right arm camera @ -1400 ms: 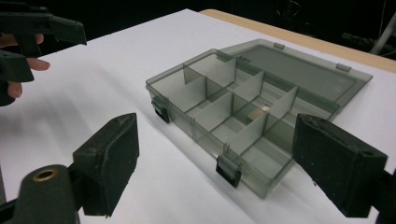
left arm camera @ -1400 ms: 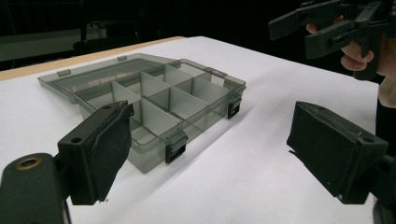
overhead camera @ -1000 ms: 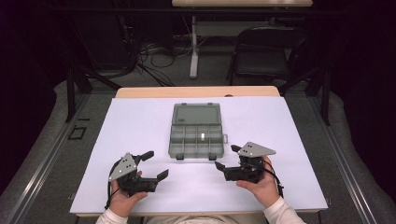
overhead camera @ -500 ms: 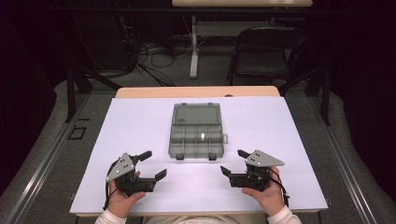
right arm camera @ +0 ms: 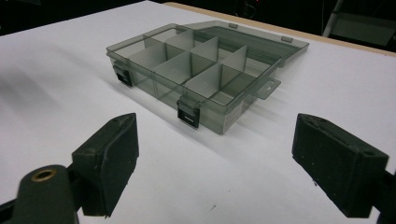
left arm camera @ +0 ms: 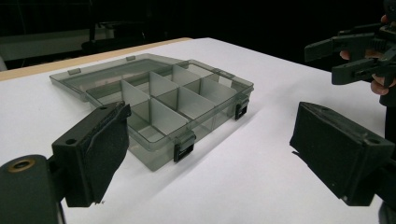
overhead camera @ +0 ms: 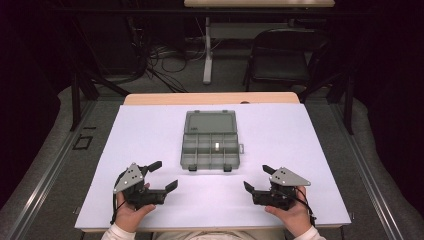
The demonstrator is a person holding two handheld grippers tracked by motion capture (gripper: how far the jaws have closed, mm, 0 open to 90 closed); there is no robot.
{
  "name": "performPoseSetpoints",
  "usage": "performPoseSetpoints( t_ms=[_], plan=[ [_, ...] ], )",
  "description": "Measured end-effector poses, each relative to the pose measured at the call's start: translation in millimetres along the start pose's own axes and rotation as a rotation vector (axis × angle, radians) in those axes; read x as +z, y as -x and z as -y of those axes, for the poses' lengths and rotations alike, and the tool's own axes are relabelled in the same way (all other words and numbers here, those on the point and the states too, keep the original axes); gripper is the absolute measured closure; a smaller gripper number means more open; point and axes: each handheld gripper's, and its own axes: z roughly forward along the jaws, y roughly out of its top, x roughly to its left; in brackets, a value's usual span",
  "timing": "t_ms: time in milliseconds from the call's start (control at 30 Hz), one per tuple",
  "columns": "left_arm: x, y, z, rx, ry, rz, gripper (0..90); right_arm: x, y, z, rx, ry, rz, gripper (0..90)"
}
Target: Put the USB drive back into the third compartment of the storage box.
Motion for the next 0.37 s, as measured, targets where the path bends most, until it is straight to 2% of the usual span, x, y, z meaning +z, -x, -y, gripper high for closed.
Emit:
performPoseSetpoints(
  t_ms=[367],
  plan=[
    [1.8,-4.6,1.0,-0.010,-0.013,-0.018,11.3,5.1,13.3,7.3,0.041,-0.013,0.033,14.5]
  ],
)
